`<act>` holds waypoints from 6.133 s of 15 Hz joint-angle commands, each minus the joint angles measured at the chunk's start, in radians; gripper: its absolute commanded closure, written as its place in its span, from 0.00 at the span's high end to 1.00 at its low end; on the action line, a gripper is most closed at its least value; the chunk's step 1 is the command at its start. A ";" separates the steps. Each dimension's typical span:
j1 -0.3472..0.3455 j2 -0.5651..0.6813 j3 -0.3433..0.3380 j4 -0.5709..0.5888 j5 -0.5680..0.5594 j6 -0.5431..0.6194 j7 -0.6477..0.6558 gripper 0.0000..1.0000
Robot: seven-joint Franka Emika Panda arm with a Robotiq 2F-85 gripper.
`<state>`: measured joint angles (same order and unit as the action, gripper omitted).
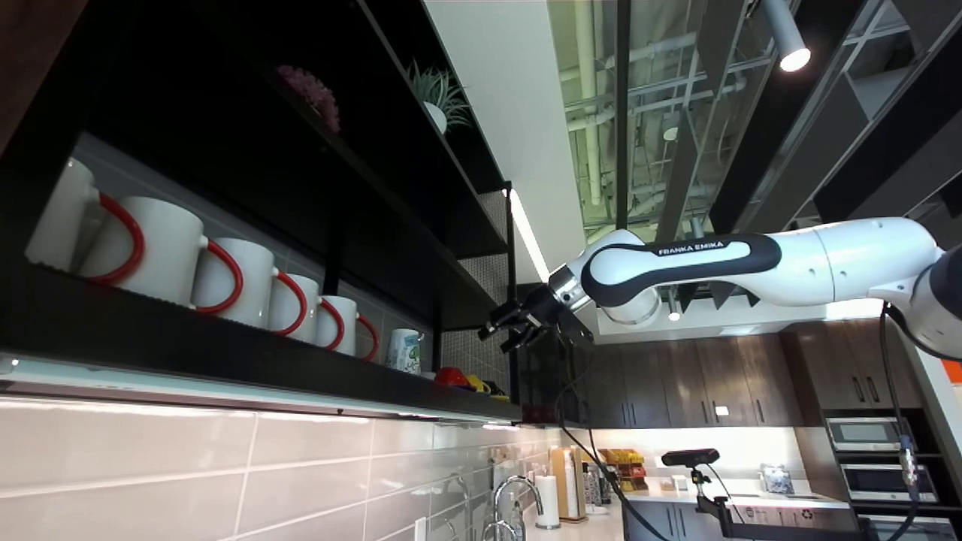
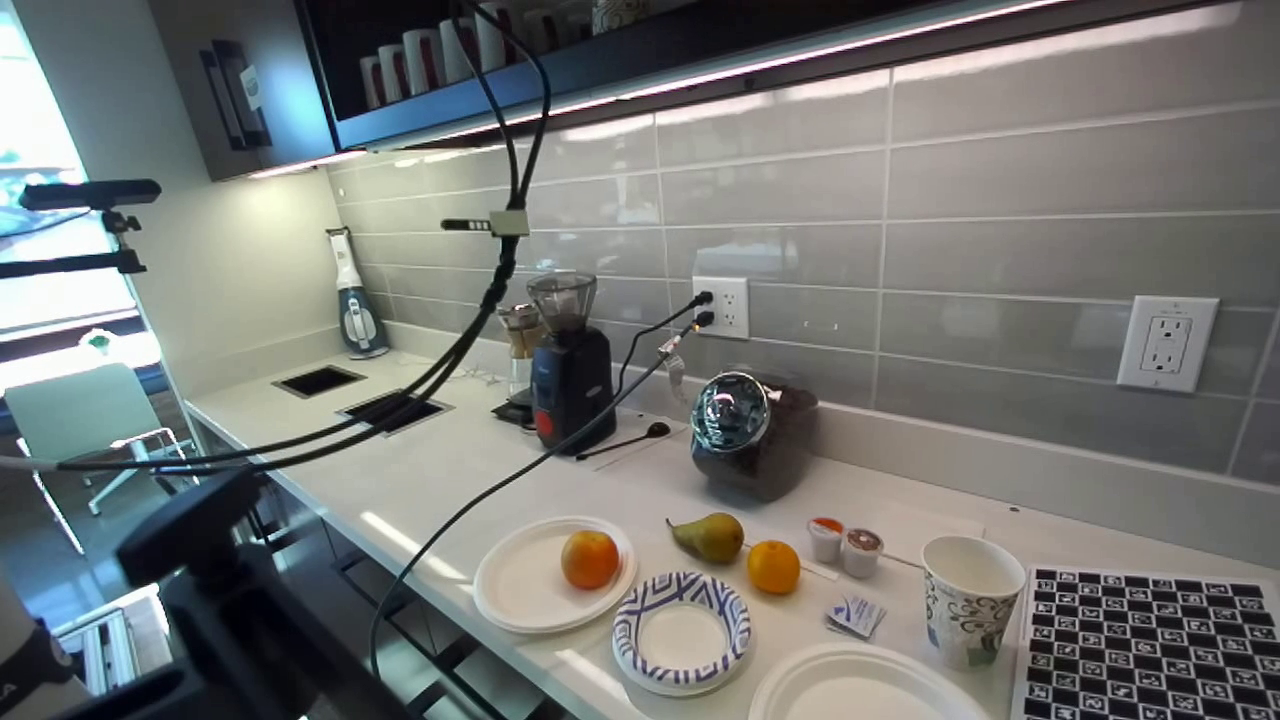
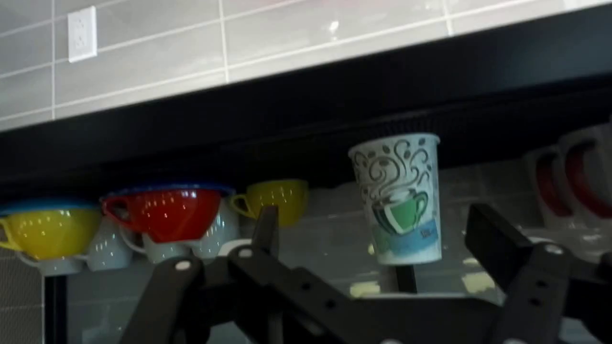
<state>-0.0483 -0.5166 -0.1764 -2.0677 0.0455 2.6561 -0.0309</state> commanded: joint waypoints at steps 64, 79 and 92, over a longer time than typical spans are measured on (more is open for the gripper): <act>0.009 0.229 0.044 0.343 -0.216 -0.068 0.472 0.37; -0.312 0.041 0.048 0.069 -0.170 -0.045 0.484 0.62; -0.263 0.258 0.047 0.033 -0.154 -0.174 0.401 0.37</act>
<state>-0.3542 -0.3539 -0.1136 -2.0488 -0.1433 2.5180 0.4417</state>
